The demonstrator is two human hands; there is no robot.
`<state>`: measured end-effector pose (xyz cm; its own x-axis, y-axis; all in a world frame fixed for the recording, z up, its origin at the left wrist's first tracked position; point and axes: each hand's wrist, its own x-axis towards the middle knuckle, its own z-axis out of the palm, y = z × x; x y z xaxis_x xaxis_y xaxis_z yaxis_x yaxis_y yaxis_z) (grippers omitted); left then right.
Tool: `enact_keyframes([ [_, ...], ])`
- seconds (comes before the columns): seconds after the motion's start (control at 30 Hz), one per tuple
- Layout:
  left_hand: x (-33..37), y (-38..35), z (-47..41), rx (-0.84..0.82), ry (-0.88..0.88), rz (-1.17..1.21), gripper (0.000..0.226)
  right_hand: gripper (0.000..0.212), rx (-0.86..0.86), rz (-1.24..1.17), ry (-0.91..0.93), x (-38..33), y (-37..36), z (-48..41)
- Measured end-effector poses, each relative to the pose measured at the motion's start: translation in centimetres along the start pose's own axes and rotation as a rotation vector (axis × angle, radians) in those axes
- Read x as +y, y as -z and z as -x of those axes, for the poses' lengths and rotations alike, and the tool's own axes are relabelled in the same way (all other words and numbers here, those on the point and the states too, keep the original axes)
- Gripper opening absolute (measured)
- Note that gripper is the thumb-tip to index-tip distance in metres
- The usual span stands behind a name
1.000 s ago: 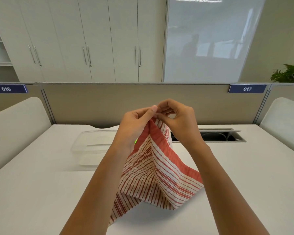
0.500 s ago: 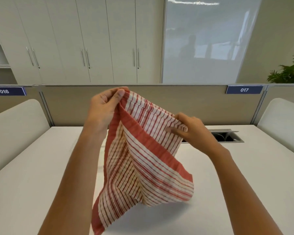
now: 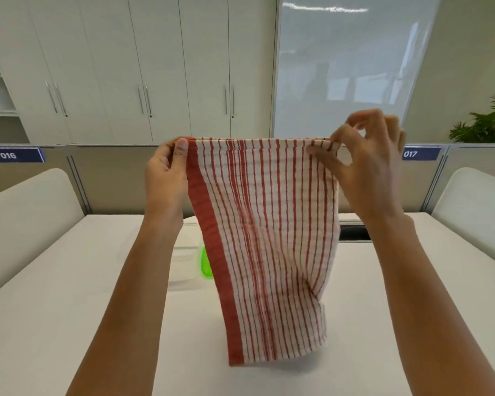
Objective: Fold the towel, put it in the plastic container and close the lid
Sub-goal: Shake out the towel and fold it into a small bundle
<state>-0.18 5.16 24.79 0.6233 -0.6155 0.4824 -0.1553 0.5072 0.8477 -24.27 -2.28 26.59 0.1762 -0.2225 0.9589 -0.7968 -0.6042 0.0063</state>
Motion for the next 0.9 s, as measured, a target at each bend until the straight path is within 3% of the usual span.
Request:
enact_keyframes([
  [0.13,0.3,-0.2,0.1,0.017,-0.107,-0.101,0.020,0.038,-0.088,-0.152,-0.062,0.8,-0.1,0.2],
  [0.3,0.8,-2.1,0.7,0.017,-0.162,-0.083,0.029,0.028,-0.061,-0.341,-0.281,-0.5,-0.1,0.4],
  [0.47,0.7,-4.8,1.5,-0.181,-0.211,-0.132,0.031,0.046,-0.168,-0.573,-0.161,-4.0,-0.8,0.3],
  [0.63,1.0,-6.6,1.7,-0.359,-0.232,-0.094,0.031,0.046,-0.373,-0.724,-0.242,-5.8,-2.5,0.2],
  [0.9,-2.1,-5.1,2.2,-0.367,-0.285,-0.103,0.030,0.024,-0.214,-0.659,-0.270,-5.0,-2.3,-0.8],
])
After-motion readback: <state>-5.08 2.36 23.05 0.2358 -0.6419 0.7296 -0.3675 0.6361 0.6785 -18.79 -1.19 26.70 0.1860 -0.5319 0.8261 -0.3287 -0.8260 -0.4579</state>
